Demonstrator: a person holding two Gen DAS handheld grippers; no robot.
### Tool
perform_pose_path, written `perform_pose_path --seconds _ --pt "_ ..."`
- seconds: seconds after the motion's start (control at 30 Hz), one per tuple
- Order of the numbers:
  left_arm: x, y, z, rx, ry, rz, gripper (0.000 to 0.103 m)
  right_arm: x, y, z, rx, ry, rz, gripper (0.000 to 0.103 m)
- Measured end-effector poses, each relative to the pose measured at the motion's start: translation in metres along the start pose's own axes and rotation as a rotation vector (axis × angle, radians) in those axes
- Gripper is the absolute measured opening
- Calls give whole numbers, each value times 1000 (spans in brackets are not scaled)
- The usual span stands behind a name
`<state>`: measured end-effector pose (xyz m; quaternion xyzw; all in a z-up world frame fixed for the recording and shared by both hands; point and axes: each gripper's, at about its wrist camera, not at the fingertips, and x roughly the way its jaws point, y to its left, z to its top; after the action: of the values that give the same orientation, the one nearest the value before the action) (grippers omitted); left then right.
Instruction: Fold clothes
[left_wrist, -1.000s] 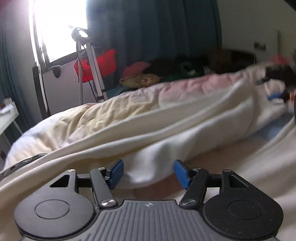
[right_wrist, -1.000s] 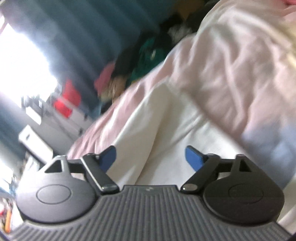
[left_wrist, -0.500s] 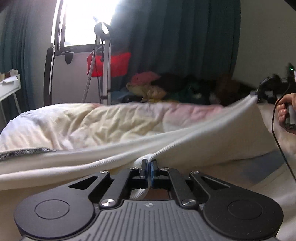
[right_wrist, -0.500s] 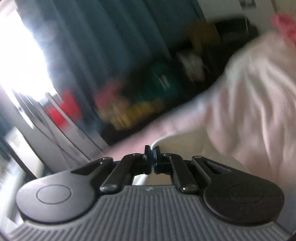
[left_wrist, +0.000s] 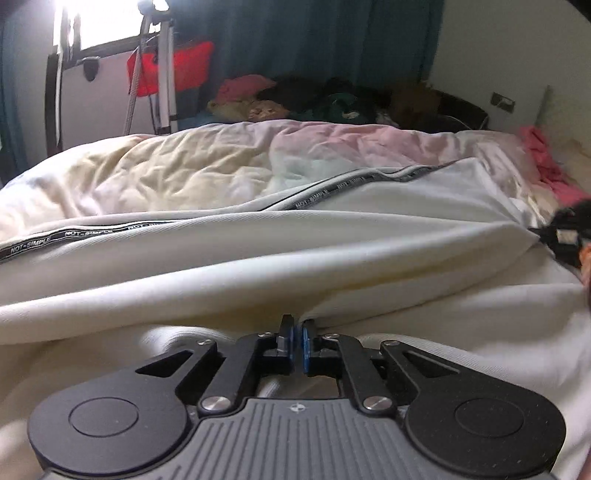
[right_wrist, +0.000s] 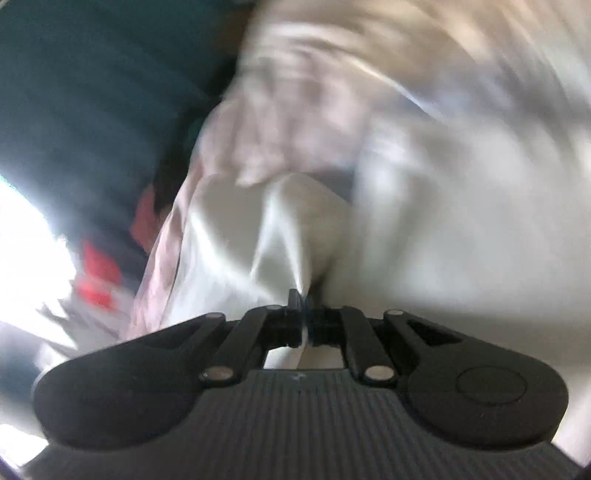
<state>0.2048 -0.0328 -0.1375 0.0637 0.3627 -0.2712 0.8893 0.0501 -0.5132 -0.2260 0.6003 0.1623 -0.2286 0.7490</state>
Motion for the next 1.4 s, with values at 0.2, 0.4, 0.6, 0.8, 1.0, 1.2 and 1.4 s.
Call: perform_pose_path --seconds 0.2,0.4,0.6,0.8,1.0,1.2,1.4 --pt "-8 7 -2 -115 -3 -7 21 -6 1 11 -26 26 26 24" --pt "-24 0 -1 -157 -24 27 56 8 -17 43 113 -23 146 64" --pt "-48 -6 -7 -244 -52 79 69 37 14 58 -122 4 33 58" --pt "-46 -8 -4 -357 -56 87 70 8 18 50 -77 1 -36 62" --pt "-42 -13 -5 -383 -50 101 70 1 21 38 11 97 30 63" --pt "-46 0 -8 -444 -65 91 71 51 24 43 -1 97 -5 61" --pt "-51 16 -9 -516 -101 66 71 57 110 55 -304 -59 -35 17"
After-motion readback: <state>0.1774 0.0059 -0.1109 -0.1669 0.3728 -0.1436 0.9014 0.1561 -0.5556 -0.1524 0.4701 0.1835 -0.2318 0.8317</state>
